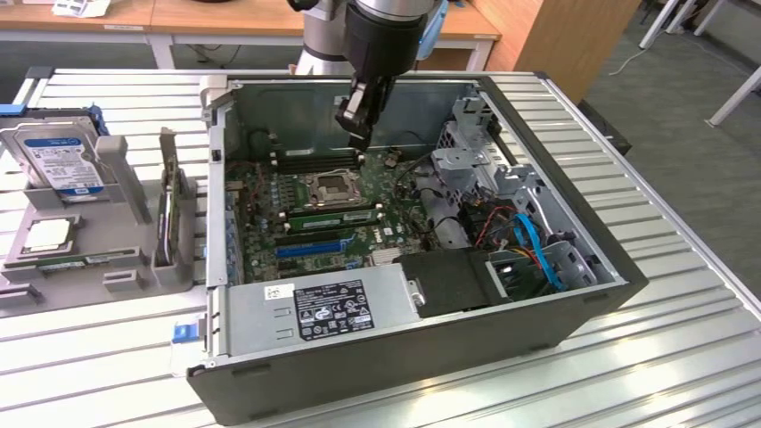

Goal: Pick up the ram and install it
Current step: 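Press down the ram until it locks into place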

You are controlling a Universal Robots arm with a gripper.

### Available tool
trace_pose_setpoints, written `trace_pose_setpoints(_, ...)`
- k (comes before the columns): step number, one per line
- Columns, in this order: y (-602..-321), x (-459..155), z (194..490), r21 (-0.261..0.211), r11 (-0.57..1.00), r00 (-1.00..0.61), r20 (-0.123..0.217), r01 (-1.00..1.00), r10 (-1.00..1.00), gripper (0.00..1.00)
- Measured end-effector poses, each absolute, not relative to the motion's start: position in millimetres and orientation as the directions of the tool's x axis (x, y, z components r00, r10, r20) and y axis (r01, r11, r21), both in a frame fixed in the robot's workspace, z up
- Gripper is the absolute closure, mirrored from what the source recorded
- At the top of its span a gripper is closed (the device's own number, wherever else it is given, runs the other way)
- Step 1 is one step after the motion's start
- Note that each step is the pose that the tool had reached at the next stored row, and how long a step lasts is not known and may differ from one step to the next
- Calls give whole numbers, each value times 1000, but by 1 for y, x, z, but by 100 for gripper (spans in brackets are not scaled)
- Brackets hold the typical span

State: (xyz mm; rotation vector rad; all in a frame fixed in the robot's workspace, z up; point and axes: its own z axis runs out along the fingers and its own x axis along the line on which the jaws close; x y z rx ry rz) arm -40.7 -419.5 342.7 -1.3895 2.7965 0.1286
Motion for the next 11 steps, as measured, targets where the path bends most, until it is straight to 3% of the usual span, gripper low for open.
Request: trace_pose_setpoints(11,-419,-41,343,66,690,-693,-51,-720,-719,90)
